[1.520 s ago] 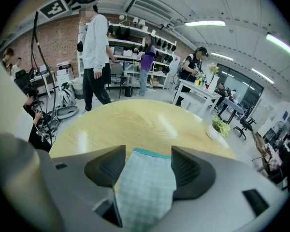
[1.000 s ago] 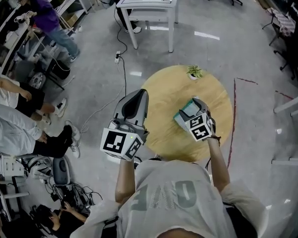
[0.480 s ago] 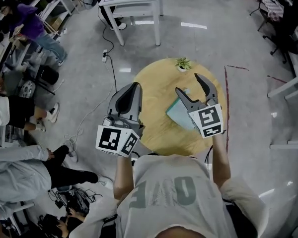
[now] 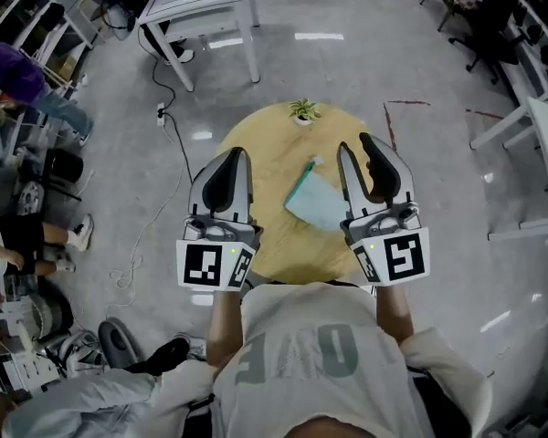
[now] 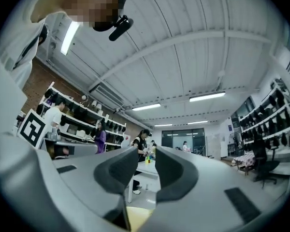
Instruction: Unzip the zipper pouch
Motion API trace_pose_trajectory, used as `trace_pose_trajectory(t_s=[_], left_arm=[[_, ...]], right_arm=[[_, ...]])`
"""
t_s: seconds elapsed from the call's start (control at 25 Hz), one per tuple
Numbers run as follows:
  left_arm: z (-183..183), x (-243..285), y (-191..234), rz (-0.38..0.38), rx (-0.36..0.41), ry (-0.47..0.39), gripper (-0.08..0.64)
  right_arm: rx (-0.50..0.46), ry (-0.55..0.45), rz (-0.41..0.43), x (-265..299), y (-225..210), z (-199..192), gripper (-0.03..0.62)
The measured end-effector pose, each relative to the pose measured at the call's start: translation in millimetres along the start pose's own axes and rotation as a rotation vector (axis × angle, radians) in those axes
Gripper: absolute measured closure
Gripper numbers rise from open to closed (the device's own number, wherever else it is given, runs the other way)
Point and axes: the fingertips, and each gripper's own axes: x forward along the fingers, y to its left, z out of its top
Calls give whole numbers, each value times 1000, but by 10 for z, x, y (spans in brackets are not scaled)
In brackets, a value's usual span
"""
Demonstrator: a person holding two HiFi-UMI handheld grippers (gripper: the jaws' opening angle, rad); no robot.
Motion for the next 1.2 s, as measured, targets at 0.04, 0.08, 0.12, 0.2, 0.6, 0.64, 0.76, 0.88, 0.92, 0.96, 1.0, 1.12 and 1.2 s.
trace_pose_trajectory(t_s=[0.04,0.08,0.12,0.2,0.6,0.64,0.76,0.88,0.92,0.96,1.0,1.12,1.2], left_arm=[[16,17,-26,-4,10,-8,532],[35,29,-49,-5,21,-16,532],[55,39,-70,-6,34,-25,532],[89,62,-108,-9,49,-42,532],[95,176,-152,-29,35,-59,532],[101,183,-154,-30,35,-61,532],[106,196,-190,-36,34,-65,532],[89,196,-224,-44,33,-62,532],[80,194,-230,-46,33,-59,532],[72,191,-236,-47,32,-58,532],[66,186,-240,-48,32,-57,532],[71,169,-225,-47,32,-58,532],[76,164,-207,-47,33,-58,532]], right_arm=[[-2,-6,-20,-46,-19,13,482],[-4,-8,-37,-87,-36,16,503],[-4,-6,-54,-125,-54,10,522],[-5,9,-90,-192,-104,-33,549],[43,97,-173,-362,-270,-257,563],[40,99,-179,-368,-289,-256,563],[32,112,-198,-403,-350,-276,563],[27,121,-209,-428,-390,-301,563],[28,121,-212,-434,-399,-308,563],[31,121,-214,-442,-406,-316,563],[34,123,-217,-452,-410,-325,563],[33,131,-221,-467,-401,-350,563],[33,136,-224,-464,-403,-365,563]])
